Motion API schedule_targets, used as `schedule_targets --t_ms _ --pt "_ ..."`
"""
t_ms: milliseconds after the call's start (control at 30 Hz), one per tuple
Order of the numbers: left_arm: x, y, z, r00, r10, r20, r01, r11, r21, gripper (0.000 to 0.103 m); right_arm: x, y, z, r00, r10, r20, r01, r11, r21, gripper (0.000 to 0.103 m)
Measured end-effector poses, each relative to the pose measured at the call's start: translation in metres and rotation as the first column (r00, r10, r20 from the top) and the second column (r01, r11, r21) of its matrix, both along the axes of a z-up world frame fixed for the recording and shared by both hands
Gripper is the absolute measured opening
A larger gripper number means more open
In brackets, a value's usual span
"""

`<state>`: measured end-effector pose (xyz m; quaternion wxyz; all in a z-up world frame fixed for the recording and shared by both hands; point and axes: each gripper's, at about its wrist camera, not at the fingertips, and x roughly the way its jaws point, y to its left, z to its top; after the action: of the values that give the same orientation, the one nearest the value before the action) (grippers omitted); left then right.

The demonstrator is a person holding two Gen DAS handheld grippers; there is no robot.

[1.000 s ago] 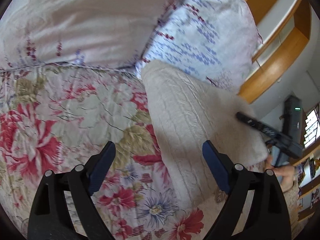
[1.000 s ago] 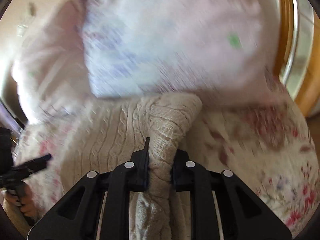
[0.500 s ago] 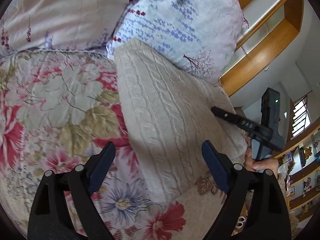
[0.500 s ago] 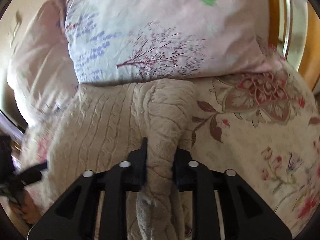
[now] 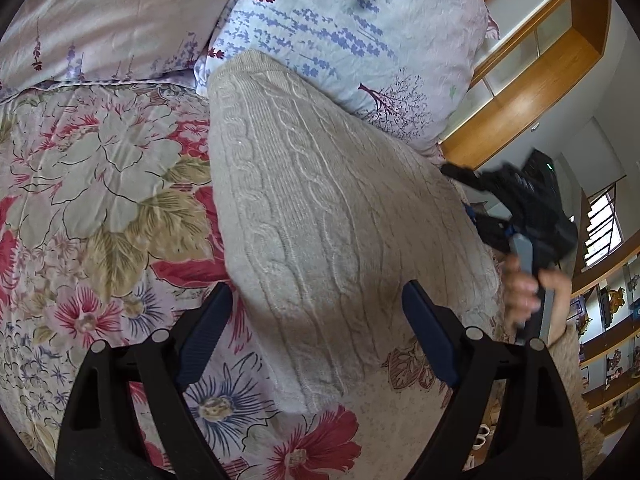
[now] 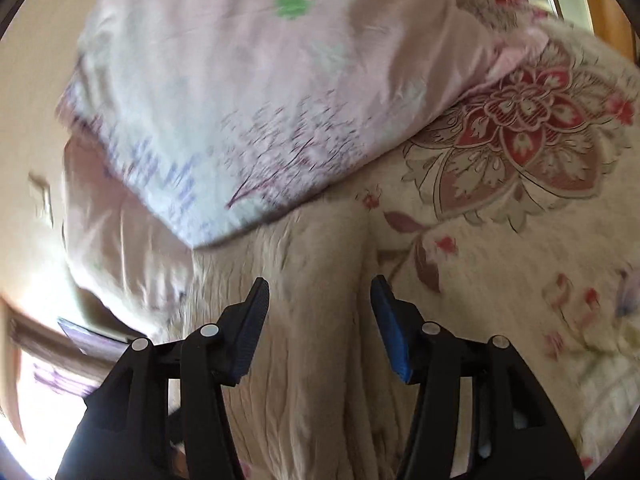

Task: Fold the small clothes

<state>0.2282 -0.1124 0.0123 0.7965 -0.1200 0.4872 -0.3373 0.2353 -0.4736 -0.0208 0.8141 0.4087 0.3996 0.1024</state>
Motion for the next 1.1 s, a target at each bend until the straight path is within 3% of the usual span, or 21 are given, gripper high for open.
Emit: schedule_targets --t_ms 100,133,167,233,267,367,400,500,600,633,733,767,1000,1033,1100 --pt "0.004 -0.004 -0.004 1.000 0.000 -0.025 0.000 1.000 -0.001 0.078 0.021 -0.003 -0.011 0.999 -0.012 -0.048 0.014 0.999 0.037 0.055" --pt "0.006 -0.005 -0.006 0.999 0.003 -0.034 -0.003 1.000 -0.002 0.077 0.024 -0.002 -0.012 0.999 -0.013 -0.048 0.015 0.999 0.038 0.047" --pt "0.007 -0.005 -0.008 0.999 0.003 -0.039 -0.003 1.000 -0.003 0.074 0.027 -0.001 -0.011 1.000 -0.010 -0.028 0.011 0.999 0.030 0.024" --pt "0.008 -0.006 -0.011 0.999 0.005 -0.045 -0.005 1.000 -0.007 0.072 0.025 0.006 0.000 1.000 0.005 0.026 -0.005 1.000 -0.024 0.011" --pt "0.010 -0.006 -0.011 0.999 0.002 -0.045 -0.002 1.000 -0.009 0.072 0.021 0.013 0.011 0.996 0.023 0.088 -0.016 0.997 -0.074 0.010" --pt "0.010 -0.007 -0.012 0.999 0.000 -0.045 0.000 1.000 -0.011 0.071 0.009 0.024 0.038 0.978 0.018 0.207 0.022 0.982 -0.188 0.009" --pt "0.011 -0.007 -0.012 0.999 -0.001 -0.043 0.001 1.000 -0.010 0.071 0.006 0.024 0.042 0.978 -0.002 0.211 0.051 0.972 -0.228 0.009" --pt "0.010 -0.008 -0.012 0.999 -0.007 -0.040 0.007 1.000 -0.012 0.071 0.022 0.024 0.030 0.992 -0.052 0.112 0.083 0.953 -0.293 0.009" --pt "0.007 -0.008 -0.012 0.999 -0.010 -0.048 0.009 1.000 -0.022 0.071 0.032 0.029 0.010 1.000 -0.031 0.002 0.030 0.957 -0.288 0.012" --pt "0.006 -0.006 -0.012 0.999 -0.011 -0.051 0.010 1.000 -0.029 0.071 0.029 0.028 0.010 1.000 -0.030 0.001 0.029 0.964 -0.264 0.017" --pt "0.003 0.000 -0.013 0.998 -0.014 -0.057 0.011 0.999 -0.047 0.070 0.006 0.019 0.015 1.000 -0.025 0.018 0.027 0.983 -0.181 0.053" --pt "0.002 0.002 -0.013 0.998 -0.016 -0.058 0.012 0.998 -0.055 0.068 -0.008 0.015 0.018 0.999 -0.022 0.036 0.028 0.984 -0.175 0.055" --pt "-0.005 0.014 -0.014 0.998 -0.010 -0.061 0.005 0.997 -0.078 0.064 -0.076 0.015 0.013 0.994 0.088 0.070 -0.079 0.989 -0.122 0.054" --pt "-0.006 0.015 -0.014 0.998 -0.006 -0.064 0.001 0.997 -0.079 0.062 -0.082 0.019 0.012 0.993 0.097 0.071 -0.087 0.987 -0.135 0.049" --pt "-0.007 0.016 -0.015 0.998 -0.002 -0.063 -0.002 0.997 -0.076 0.060 -0.087 0.027 0.009 0.990 0.125 0.067 -0.111 0.977 -0.180 0.020"
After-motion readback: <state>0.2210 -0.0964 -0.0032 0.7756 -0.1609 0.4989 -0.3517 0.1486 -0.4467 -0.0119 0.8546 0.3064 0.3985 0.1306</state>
